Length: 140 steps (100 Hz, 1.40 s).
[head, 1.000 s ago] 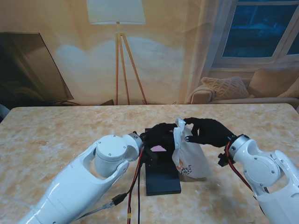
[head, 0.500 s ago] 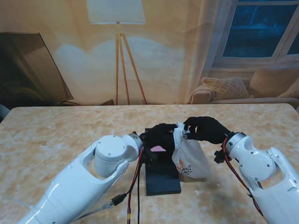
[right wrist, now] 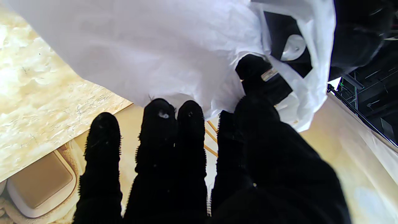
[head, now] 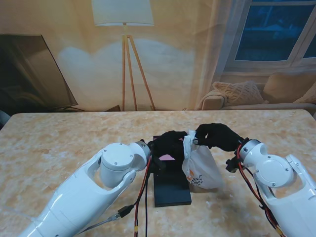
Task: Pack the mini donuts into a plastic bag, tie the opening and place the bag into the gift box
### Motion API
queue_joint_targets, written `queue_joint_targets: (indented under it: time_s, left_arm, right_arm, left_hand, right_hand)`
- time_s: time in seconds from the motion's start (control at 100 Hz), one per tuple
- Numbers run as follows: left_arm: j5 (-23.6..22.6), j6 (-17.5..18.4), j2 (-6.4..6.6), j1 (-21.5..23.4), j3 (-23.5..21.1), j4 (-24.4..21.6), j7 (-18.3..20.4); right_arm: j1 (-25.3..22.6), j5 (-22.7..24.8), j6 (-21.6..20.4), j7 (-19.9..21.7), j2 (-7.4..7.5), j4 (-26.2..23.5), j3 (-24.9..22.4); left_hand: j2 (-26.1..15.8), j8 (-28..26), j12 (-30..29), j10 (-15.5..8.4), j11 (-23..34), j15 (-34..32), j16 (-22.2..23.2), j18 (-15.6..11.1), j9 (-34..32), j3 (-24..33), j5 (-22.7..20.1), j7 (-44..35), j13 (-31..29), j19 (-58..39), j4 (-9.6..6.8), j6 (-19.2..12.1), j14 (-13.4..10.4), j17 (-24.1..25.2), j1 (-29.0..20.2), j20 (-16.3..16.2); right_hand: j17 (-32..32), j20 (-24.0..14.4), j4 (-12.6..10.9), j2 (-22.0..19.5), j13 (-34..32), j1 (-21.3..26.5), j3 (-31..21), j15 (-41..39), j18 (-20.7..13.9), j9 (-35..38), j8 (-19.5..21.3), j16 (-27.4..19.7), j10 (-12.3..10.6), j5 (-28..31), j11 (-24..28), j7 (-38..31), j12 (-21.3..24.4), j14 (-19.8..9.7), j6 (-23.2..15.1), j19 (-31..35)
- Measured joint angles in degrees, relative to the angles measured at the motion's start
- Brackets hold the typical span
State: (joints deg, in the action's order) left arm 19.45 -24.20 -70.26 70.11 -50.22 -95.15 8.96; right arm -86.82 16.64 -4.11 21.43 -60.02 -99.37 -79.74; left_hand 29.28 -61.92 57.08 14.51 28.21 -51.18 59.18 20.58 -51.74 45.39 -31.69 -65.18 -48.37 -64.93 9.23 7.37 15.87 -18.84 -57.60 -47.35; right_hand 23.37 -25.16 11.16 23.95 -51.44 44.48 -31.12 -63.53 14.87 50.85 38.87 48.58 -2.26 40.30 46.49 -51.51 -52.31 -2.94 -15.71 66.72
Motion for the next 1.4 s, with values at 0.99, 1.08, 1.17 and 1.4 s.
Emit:
queue_joint_targets:
  time_s: [0.99, 1.08, 1.17, 1.4]
  left_arm:
    - [1.2, 0.0, -0.91, 1.0, -0.5, -0.4, -4.3]
    - [1.8, 0.0, -1.12, 1.4, -0.8, -0.7, -4.6]
    - [1.8, 0.0, -1.14, 1.4, -0.8, -0.8, -4.6]
    - [2.1, 0.1, -1.06, 1.4, -0.8, -0.7, -4.1]
  right_arm:
    - [0.4, -4.3, 0.1, 1.2, 0.07, 0.5, 0.6]
    - [0.5, -4.2, -0.3, 1.3, 0.11, 0.6, 0.9]
    - [0.8, -3.4, -0.6, 1.0, 0.12, 0.8, 1.3]
    - [1.6, -1.3, -0.5, -1.1, 0.0, 1.3, 2.5]
  left_hand:
    - [-0.7, -0.1, 0.9, 0.0, 0.7, -4.4, 3.0, 0.0, 0.7, -0.9, 0.7, 0.0, 0.0, -4.9, -0.01, -0.4, 0.6, -0.1, 0.0, -5.8]
    - [-0.7, -0.1, 0.9, 0.0, 0.7, -5.1, 3.0, 0.0, 0.7, -1.3, 0.7, 0.0, 0.0, -5.3, -0.01, -0.4, 0.6, -0.2, 0.0, -6.0]
    - [-0.7, -0.2, 0.9, 0.0, 0.7, -5.1, 3.1, 0.0, 0.7, -1.3, 0.7, 0.0, 0.0, -5.3, -0.01, -0.4, 0.6, -0.2, 0.0, -6.1]
    - [-0.8, -0.2, 1.0, 0.0, 0.7, -5.1, 3.2, 0.0, 0.7, -1.3, 0.9, 0.0, 0.0, -5.3, -0.46, -0.3, 0.6, -0.2, -0.5, -6.3]
  right_hand:
    - [0.3, -1.8, 3.2, 11.6, 2.5, -8.6, -14.3, -0.2, -0.1, -3.5, -10.6, 0.2, 2.7, 0.4, 0.6, 1.1, 2.0, -0.4, 0.5, -0.5]
    - [0.7, -2.4, 3.7, 12.8, 2.4, -8.7, -15.8, -1.8, -0.2, -3.5, -10.6, 1.3, 2.3, 1.4, 2.0, -0.1, 0.8, -0.9, -0.9, -0.5]
    - [0.8, -2.4, 3.7, 13.4, 2.2, -8.7, -17.0, -2.4, -0.2, -3.5, -10.6, 1.5, 1.9, 2.4, 2.6, -1.9, 0.0, -1.2, -1.9, -0.5]
    - [1.2, -2.5, 4.4, 14.2, 1.7, -9.3, -17.8, -2.9, -0.5, -3.5, -0.5, 2.1, 1.0, 4.8, 3.4, -5.7, -2.9, -1.8, -5.1, -0.5]
